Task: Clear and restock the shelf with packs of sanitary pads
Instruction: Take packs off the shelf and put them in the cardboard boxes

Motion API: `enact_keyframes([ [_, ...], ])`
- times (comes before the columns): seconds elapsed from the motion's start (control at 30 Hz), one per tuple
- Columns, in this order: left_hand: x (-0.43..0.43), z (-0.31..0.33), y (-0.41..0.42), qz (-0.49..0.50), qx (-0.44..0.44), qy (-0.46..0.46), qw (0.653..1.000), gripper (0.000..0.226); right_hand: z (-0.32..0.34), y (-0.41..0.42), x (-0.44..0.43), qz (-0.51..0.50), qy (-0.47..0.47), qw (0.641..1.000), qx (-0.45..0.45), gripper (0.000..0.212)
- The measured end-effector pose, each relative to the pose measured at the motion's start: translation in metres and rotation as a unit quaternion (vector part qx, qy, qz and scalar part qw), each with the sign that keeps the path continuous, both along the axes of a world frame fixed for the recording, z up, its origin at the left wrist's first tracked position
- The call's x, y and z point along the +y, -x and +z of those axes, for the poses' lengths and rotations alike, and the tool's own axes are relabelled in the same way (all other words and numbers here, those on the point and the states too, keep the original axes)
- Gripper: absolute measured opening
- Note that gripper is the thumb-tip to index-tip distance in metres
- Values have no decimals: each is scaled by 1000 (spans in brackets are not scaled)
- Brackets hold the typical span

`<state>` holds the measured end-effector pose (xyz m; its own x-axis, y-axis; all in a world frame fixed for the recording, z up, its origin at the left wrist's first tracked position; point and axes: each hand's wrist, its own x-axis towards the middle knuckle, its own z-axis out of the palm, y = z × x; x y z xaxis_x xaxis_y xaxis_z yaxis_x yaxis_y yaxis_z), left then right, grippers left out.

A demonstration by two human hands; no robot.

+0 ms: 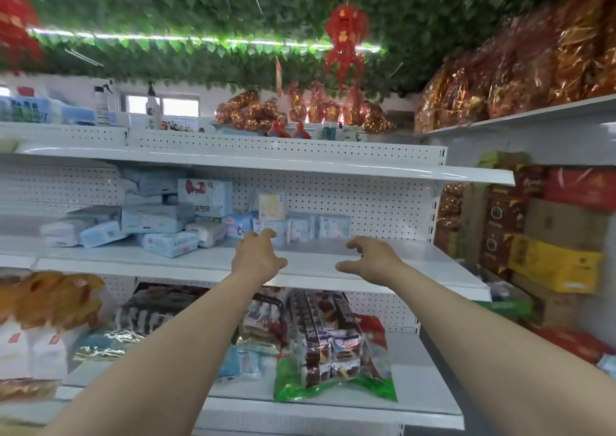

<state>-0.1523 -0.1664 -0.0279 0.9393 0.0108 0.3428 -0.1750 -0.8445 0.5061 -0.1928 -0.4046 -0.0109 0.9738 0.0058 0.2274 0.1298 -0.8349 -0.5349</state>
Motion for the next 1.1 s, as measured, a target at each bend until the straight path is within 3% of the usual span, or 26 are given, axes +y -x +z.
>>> enact_keyframes([
  [0.43, 38, -29, -150, -7, 56, 100, 993, 85, -5, -147, 35, -12, -11, 999, 33, 69],
  [0.7, 63, -27, -255, -21, 39, 154, 987, 77, -1, -251, 64, -36, 8, 998, 47, 73],
  [0.9, 60, -31, -309, -42, 44, 234, 970, 92, -3, -318, 73, -65, -41, 996, 42, 66],
  [1.1, 63, -32, -349, -85, 66, 182, 977, 96, -7, -358, 71, -54, -49, 997, 26, 66],
])
